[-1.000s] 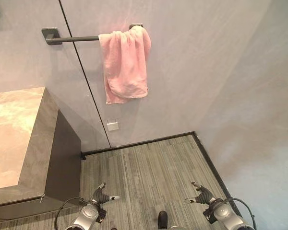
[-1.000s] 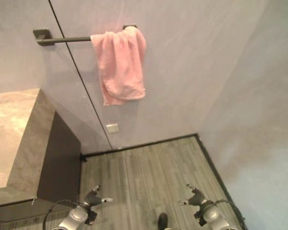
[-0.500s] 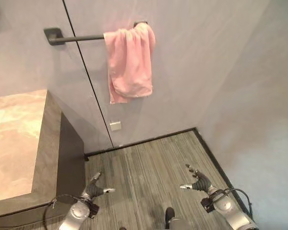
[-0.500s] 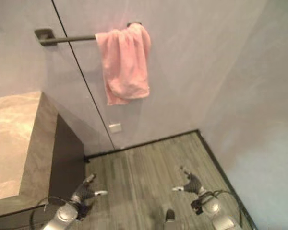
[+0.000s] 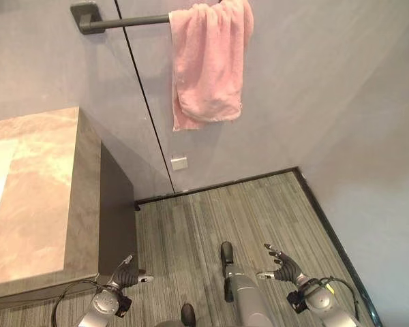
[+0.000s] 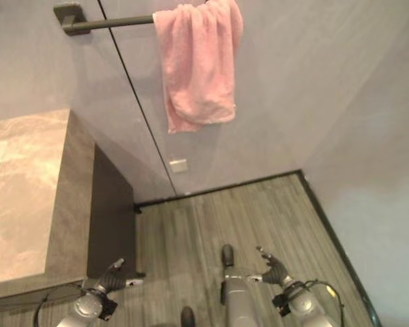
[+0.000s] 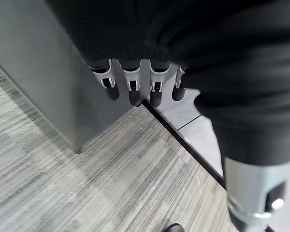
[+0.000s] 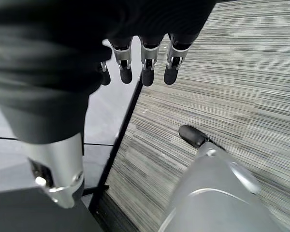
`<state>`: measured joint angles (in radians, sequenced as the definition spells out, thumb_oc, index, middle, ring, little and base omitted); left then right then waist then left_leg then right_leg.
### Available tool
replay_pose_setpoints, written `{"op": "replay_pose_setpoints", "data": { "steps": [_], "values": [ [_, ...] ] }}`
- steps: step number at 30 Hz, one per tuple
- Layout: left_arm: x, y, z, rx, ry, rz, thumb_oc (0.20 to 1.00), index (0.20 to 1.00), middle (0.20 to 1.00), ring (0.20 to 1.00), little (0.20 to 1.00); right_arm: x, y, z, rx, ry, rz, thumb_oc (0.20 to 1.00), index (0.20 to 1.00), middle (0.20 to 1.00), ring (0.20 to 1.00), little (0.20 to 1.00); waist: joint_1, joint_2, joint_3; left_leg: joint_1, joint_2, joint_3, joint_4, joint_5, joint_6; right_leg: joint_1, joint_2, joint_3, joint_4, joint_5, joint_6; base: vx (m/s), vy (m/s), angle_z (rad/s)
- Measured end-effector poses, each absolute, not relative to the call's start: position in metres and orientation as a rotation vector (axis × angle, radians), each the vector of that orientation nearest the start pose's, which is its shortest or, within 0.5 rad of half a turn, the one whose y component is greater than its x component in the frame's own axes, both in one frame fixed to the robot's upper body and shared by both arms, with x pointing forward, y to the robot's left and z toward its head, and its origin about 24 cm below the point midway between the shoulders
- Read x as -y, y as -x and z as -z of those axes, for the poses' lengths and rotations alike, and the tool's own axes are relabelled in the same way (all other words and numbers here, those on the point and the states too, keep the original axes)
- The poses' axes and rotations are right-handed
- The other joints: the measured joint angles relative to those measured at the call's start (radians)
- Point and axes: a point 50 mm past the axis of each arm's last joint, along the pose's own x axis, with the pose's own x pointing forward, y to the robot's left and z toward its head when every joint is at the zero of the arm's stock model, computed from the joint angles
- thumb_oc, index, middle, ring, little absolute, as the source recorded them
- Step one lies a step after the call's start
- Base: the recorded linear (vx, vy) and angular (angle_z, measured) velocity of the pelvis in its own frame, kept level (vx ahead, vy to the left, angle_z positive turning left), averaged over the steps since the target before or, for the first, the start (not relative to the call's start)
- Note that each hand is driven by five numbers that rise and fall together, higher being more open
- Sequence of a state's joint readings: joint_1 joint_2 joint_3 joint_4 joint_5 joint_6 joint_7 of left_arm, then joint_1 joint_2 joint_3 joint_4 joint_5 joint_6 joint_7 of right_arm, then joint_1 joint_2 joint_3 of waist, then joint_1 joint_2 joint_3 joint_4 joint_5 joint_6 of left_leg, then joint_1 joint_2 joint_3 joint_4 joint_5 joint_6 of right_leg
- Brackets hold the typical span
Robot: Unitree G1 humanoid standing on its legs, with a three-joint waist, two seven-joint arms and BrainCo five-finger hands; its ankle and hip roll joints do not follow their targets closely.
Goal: Put brush and paste in cup on sink, flatten towel.
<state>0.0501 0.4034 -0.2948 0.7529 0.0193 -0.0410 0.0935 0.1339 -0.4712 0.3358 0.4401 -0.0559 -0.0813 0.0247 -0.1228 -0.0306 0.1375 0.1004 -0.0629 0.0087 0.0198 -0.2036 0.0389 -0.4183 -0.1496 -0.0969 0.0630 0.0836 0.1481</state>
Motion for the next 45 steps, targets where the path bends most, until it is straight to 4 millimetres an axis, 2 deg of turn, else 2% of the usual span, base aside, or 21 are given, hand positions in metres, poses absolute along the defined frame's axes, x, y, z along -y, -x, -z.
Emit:
{"op": "replay_pose_setpoints", "data": {
  "steps": [2,3,7,8,9,12,13,15,17,19,20,24,26,28,31,33,34,36,39,42,45],
  "values": [
    [-0.215,-0.154,0.123,-0.824,-0.487,0.116,1.000,1.000,1.000,1.000,1.000,0.229,-0.166,0.085,-0.646,0.579,-0.269,1.000,1.000,1.000,1.000,1.000,-0.027,0.077,-0.045,0.058,0.100,-0.059,-0.019,-0.020,-0.051,0.030,0.094,-0.001,0.062,0.069,-0.035,0.35,-0.189,0.76],
    [-0.211,-0.157,0.123,-0.813,-0.478,0.122,1.000,1.000,1.000,1.000,1.000,0.230,-0.168,0.084,-0.641,0.585,-0.269,1.000,1.000,1.000,1.000,1.000,-0.020,0.075,-0.051,0.066,0.113,-0.048,-0.003,0.002,-0.076,0.035,0.117,-0.004,0.078,0.056,-0.107,0.34,-0.210,0.26],
    [-0.214,-0.162,0.123,-0.821,-0.482,0.107,1.000,1.000,1.000,1.000,1.000,0.228,-0.198,0.067,-0.550,0.672,-0.303,1.000,1.000,1.000,1.000,1.000,-0.019,0.069,-0.061,0.023,0.168,-0.075,0.171,0.045,-0.142,0.110,0.172,-0.038,0.062,-0.004,-0.149,0.24,-0.196,0.02],
    [-0.216,-0.166,0.123,-0.821,-0.482,0.100,1.000,1.000,1.000,1.000,1.000,0.227,-0.200,0.064,-0.528,0.698,-0.320,1.000,1.000,1.000,1.000,1.000,-0.016,0.043,-0.089,-0.070,0.168,-0.084,0.383,0.099,-0.250,0.166,0.177,-0.046,0.011,-0.010,-0.174,0.20,-0.242,0.08],
    [-0.216,-0.168,0.123,-0.822,-0.485,0.100,1.000,1.000,1.000,1.000,1.000,0.226,-0.201,0.063,-0.521,0.712,-0.324,1.000,1.000,1.000,1.000,1.000,-0.010,0.038,-0.094,-0.112,0.162,-0.087,0.475,0.108,-0.263,0.182,0.184,-0.046,0.006,-0.012,-0.184,0.21,-0.257,0.06],
    [-0.212,-0.183,0.118,-0.792,-0.493,0.103,1.000,1.000,1.000,1.000,1.000,0.228,-0.199,0.064,-0.522,0.735,-0.325,1.000,1.000,1.000,1.000,1.000,-0.011,0.035,-0.092,-0.271,0.181,-0.062,0.741,0.270,-0.301,0.217,0.202,-0.058,0.007,-0.060,-0.250,0.21,-0.217,0.15],
    [-0.213,-0.188,0.116,-0.780,-0.500,0.099,1.000,1.000,1.000,1.000,1.000,0.224,-0.198,0.066,-0.523,0.738,-0.347,1.000,1.000,1.000,1.000,1.000,-0.002,0.016,-0.082,-0.310,0.187,-0.021,0.788,0.251,-0.270,0.241,0.201,-0.054,-0.001,-0.062,-0.269,0.20,-0.105,0.05],
    [-0.210,-0.196,0.113,-0.760,-0.520,0.113,1.000,1.000,1.000,1.000,1.000,0.219,-0.191,0.072,-0.542,0.739,-0.374,1.000,1.000,1.000,1.000,1.000,-0.006,-0.018,-0.072,-0.360,0.208,0.114,0.683,0.192,-0.188,0.301,0.190,-0.055,-0.066,-0.069,-0.260,0.22,-0.001,0.20],
    [-0.209,-0.202,0.109,-0.738,-0.527,0.118,1.000,1.000,1.000,1.000,1.000,0.216,-0.190,0.073,-0.538,0.775,-0.399,1.000,1.000,1.000,1.000,1.000,0.000,-0.034,-0.060,-0.398,0.215,0.235,0.366,0.188,-0.175,0.353,0.188,-0.054,-0.132,-0.059,-0.243,0.30,0.093,0.03],
    [-0.211,-0.199,0.110,-0.747,-0.531,0.111,1.000,1.000,1.000,1.000,1.000,0.215,-0.191,0.073,-0.536,0.785,-0.404,1.000,1.000,1.000,1.000,1.000,0.001,-0.028,-0.052,-0.407,0.202,0.231,0.183,0.197,-0.180,0.385,0.198,-0.046,-0.146,-0.057,-0.239,0.28,0.099,-0.32],
    [-0.213,-0.192,0.114,-0.765,-0.532,0.105,1.000,1.000,1.000,1.000,1.000,0.214,-0.192,0.074,-0.528,0.812,-0.411,1.000,1.000,1.000,1.000,1.000,0.007,-0.016,-0.050,-0.416,0.182,0.151,0.100,0.218,-0.176,0.408,0.213,-0.016,-0.147,-0.070,-0.220,0.27,0.101,-0.63],
    [-0.220,-0.179,0.118,-0.793,-0.541,0.080,1.000,1.000,1.000,1.000,1.000,0.212,-0.197,0.073,-0.516,0.836,-0.421,1.000,1.000,1.000,1.000,1.000,0.021,0.009,-0.046,-0.406,0.118,0.042,0.084,0.262,-0.141,0.441,0.231,0.070,-0.129,-0.095,-0.205,0.20,0.107,-0.81],
    [-0.223,-0.179,0.118,-0.795,-0.546,0.075,1.000,1.000,1.000,1.000,1.000,0.214,-0.193,0.075,-0.527,0.836,-0.420,1.000,1.000,1.000,1.000,1.000,0.012,0.010,-0.045,-0.379,0.087,0.070,0.099,0.278,-0.104,0.462,0.233,0.083,-0.123,-0.110,-0.184,0.13,0.157,-0.69],
    [-0.226,-0.178,0.118,-0.799,-0.556,0.073,1.000,1.000,1.000,1.000,1.000,0.215,-0.185,0.078,-0.548,0.832,-0.426,1.000,1.000,1.000,1.000,1.000,-0.006,0.031,-0.036,-0.290,0.093,0.106,0.020,0.288,-0.019,0.471,0.259,0.102,-0.045,-0.157,-0.142,0.11,0.194,-0.41],
    [-0.227,-0.187,0.112,-0.769,-0.565,0.069,1.000,1.000,1.000,1.000,1.000,0.212,-0.177,0.084,-0.566,0.831,-0.443,1.000,1.000,1.000,1.000,1.000,-0.013,0.009,-0.032,-0.245,0.074,0.128,-0.009,0.271,0.005,0.418,0.235,0.121,0.102,-0.228,-0.107,0.06,0.170,-0.25],
    [-0.229,-0.185,0.113,-0.774,-0.567,0.069,1.000,1.000,1.000,1.000,1.000,0.205,-0.184,0.080,-0.533,0.834,-0.452,1.000,1.000,1.000,1.000,1.000,0.001,0.012,-0.018,-0.220,0.065,0.178,-0.033,0.262,0.018,0.331,0.219,0.115,0.267,-0.263,-0.072,0.01,0.146,-0.73],
    [-0.231,-0.185,0.112,-0.774,-0.574,0.065,1.000,1.000,1.000,1.000,1.000,0.199,-0.187,0.077,-0.501,0.830,-0.464,1.000,1.000,1.000,1.000,1.000,-0.004,0.012,-0.012,-0.205,0.051,0.195,-0.043,0.243,0.052,0.238,0.195,0.114,0.446,-0.291,-0.025,0.02,0.139,-0.56],
    [-0.229,-0.186,0.111,-0.762,-0.574,0.069,1.000,1.000,1.000,1.000,1.000,0.197,-0.189,0.075,-0.486,0.833,-0.468,1.000,1.000,1.000,1.000,1.000,-0.004,0.017,-0.004,-0.201,0.036,0.198,-0.044,0.245,0.054,0.165,0.168,0.112,0.549,-0.312,-0.006,0.04,-0.008,-0.09],
    [-0.229,-0.182,0.113,-0.768,-0.571,0.062,1.000,1.000,1.000,1.000,1.000,0.192,-0.194,0.074,-0.469,0.841,-0.472,1.000,1.000,1.000,1.000,1.000,0.020,0.020,0.006,-0.192,0.035,0.220,-0.045,0.231,0.023,0.159,0.012,0.064,0.360,-0.295,0.008,0.07,-0.102,-0.19],
    [-0.240,-0.174,0.117,-0.812,-0.583,0.033,1.000,1.000,1.000,1.000,1.000,0.184,-0.190,0.078,-0.474,0.819,-0.489,1.000,1.000,1.000,1.000,1.000,0.025,-0.001,-0.003,-0.184,0.044,0.191,-0.062,0.241,0.004,0.192,-0.065,0.127,0.098,-0.165,0.058,0.08,-0.089,0.23],
    [-0.255,-0.161,0.119,-0.857,-0.608,0.008,1.000,1.000,1.000,1.000,1.000,0.178,-0.177,0.090,-0.521,0.797,-0.515,1.000,1.000,1.000,1.000,1.000,0.027,-0.071,-0.044,-0.157,0.036,0.142,-0.079,0.249,-0.028,0.279,-0.049,0.132,-0.064,-0.021,0.025,0.03,-0.118,0.56]
  ]
}}
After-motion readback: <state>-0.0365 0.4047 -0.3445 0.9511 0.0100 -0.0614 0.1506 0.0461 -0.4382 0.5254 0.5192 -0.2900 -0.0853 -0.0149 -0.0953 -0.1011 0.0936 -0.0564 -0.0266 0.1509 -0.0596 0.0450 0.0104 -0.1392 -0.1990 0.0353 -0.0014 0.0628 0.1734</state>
